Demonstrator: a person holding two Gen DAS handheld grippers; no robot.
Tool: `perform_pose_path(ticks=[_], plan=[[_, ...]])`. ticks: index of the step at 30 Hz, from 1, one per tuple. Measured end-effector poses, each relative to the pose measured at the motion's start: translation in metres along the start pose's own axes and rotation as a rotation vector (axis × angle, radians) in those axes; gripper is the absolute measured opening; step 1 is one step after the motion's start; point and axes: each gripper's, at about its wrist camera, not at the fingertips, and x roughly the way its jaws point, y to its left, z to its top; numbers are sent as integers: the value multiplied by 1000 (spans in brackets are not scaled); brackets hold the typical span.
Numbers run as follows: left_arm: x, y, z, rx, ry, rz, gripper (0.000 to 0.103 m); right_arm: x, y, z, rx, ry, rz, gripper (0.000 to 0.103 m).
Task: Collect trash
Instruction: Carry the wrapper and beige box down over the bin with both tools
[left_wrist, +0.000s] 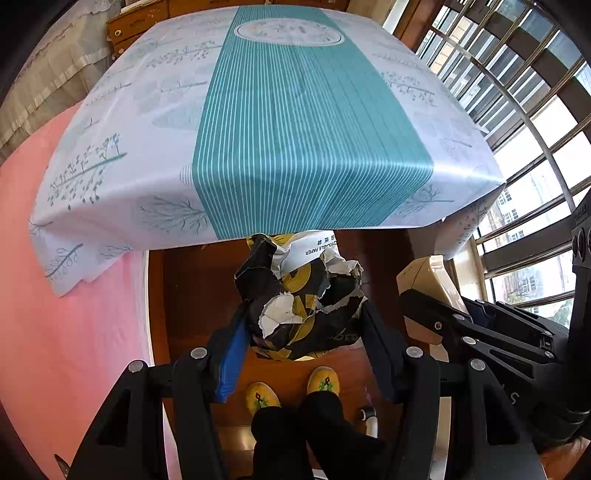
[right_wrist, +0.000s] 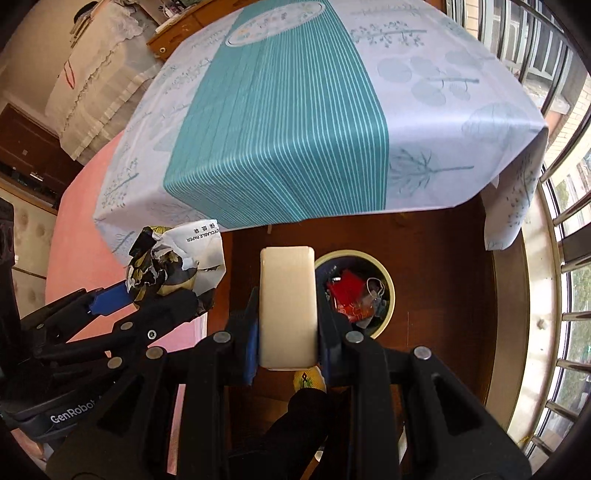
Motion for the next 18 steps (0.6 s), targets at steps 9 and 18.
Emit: perform_pose_path(ticks=[9,18], plan=[[90,19,-21,-36,50,-22,58,79,-34,-24,55,27,-56,22],[181,31,-23,-41,54,-31,60,171,-76,-33,115,68,-65,22]])
